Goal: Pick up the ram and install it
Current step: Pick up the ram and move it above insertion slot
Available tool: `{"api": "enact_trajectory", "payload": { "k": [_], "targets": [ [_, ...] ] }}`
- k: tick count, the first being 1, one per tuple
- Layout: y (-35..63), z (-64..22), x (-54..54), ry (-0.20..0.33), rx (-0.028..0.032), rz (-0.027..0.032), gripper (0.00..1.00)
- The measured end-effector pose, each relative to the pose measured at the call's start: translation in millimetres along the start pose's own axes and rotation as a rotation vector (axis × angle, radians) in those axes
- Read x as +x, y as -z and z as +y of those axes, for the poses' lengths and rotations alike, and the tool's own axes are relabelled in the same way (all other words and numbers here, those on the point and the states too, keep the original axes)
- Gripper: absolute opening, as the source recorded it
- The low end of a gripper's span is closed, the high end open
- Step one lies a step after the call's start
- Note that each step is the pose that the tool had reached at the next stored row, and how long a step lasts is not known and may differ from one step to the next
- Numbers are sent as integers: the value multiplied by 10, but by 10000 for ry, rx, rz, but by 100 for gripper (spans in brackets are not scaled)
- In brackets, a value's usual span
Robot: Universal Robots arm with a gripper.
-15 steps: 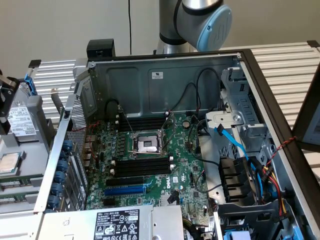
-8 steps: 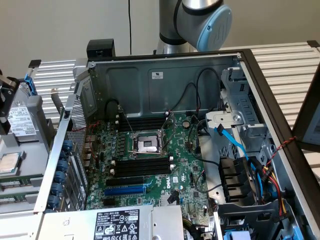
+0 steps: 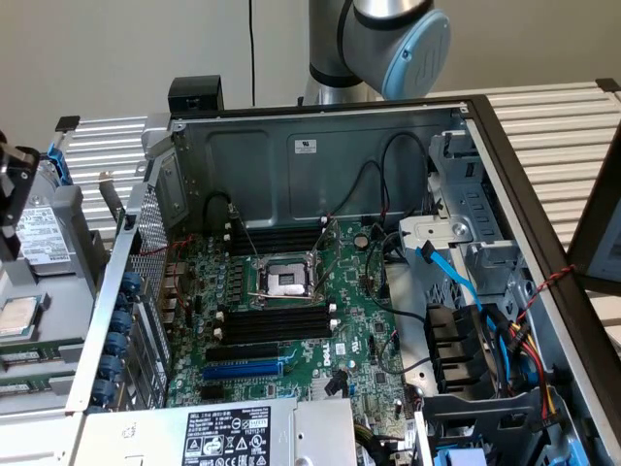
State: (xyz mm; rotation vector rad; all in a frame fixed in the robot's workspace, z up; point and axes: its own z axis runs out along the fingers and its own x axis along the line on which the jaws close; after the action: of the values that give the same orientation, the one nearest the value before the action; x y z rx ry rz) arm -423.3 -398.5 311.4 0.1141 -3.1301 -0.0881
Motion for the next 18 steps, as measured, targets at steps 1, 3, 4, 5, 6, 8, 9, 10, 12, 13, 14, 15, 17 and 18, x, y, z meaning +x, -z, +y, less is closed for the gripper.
{"api": "enact_trajectory", "payload": {
  "k": [1, 3, 4, 5, 6, 8, 9, 10, 12, 13, 14, 15, 17, 18],
  "targets": [
    [-4, 0, 0, 181, 1, 11, 10],
    [-14, -1, 0, 545, 3, 31, 10],
    [-19, -1, 0, 719, 4, 40, 10],
    [-23, -1, 0, 904, 5, 52, 10],
    [-28, -2, -1, 1090, 6, 62, 10],
    [-39, -2, 0, 1459, 8, 82, 10],
    [-45, -3, 0, 1639, 9, 92, 10],
    [-52, -3, 0, 1818, 10, 102, 10],
    [-67, -4, -1, 2177, 13, 122, 10],
    [-76, -4, -1, 2358, 14, 133, 11],
    [-85, -5, -1, 2536, 15, 143, 17],
    [-94, -5, -1, 2722, 16, 153, 17],
    [-111, -6, -1, 3086, 18, 174, 24],
    [-121, -7, -1, 3271, 19, 183, 24]
  ]
}}
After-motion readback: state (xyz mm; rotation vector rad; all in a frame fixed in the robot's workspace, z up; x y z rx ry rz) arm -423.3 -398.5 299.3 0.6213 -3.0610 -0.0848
